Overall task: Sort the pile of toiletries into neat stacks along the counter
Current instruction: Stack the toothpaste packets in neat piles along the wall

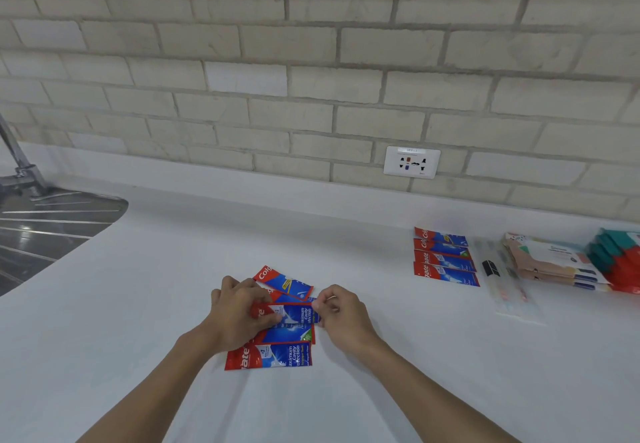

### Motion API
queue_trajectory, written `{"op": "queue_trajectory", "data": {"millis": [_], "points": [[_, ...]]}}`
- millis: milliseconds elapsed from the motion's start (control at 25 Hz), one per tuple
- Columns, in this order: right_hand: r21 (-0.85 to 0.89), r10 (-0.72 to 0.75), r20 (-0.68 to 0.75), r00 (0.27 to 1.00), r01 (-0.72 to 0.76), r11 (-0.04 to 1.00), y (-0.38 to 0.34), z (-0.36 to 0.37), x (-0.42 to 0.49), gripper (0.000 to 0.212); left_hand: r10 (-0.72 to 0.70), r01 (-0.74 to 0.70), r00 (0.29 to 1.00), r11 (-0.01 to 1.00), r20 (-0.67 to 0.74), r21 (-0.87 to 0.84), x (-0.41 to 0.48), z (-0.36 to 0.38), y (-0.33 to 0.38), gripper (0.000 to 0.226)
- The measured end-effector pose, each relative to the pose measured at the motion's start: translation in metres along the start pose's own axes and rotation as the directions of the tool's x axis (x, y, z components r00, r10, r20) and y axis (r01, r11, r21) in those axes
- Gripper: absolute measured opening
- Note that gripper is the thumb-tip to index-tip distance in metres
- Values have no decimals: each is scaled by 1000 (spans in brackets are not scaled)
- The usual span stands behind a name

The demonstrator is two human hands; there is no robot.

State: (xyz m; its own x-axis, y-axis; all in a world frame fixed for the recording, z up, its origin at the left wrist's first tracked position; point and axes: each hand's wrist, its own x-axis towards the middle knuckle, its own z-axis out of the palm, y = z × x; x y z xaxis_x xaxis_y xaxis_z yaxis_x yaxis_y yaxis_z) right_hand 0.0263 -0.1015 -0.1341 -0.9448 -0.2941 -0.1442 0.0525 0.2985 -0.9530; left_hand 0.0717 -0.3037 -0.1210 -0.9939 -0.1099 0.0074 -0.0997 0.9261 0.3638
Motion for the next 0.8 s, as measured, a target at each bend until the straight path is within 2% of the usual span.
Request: {"op": "queue_trajectory", "data": {"millis": [80, 160, 240, 560, 800], "points": [[28, 16, -17, 1000, -16, 999, 3, -10, -1, 14, 6, -2, 999, 997, 54, -80, 3, -5, 5, 34], [36, 15, -44, 999, -13, 999, 5, -21, -2, 13, 22, 12, 993, 957, 115, -290, 7, -9, 16, 28], [44, 11, -75, 997, -8, 999, 7, -35, -2, 12, 55, 8, 988, 913, 143, -407, 10, -11, 32, 20], [45, 34, -232, 972, -24, 999, 9, -106, -6, 12, 203, -92, 965, 859, 169, -503, 41, 4, 99, 14], [1, 37, -396, 918, -40, 999, 18, -159, -11, 14, 237, -116, 961, 808, 139, -578, 68, 27, 149, 10]]}}
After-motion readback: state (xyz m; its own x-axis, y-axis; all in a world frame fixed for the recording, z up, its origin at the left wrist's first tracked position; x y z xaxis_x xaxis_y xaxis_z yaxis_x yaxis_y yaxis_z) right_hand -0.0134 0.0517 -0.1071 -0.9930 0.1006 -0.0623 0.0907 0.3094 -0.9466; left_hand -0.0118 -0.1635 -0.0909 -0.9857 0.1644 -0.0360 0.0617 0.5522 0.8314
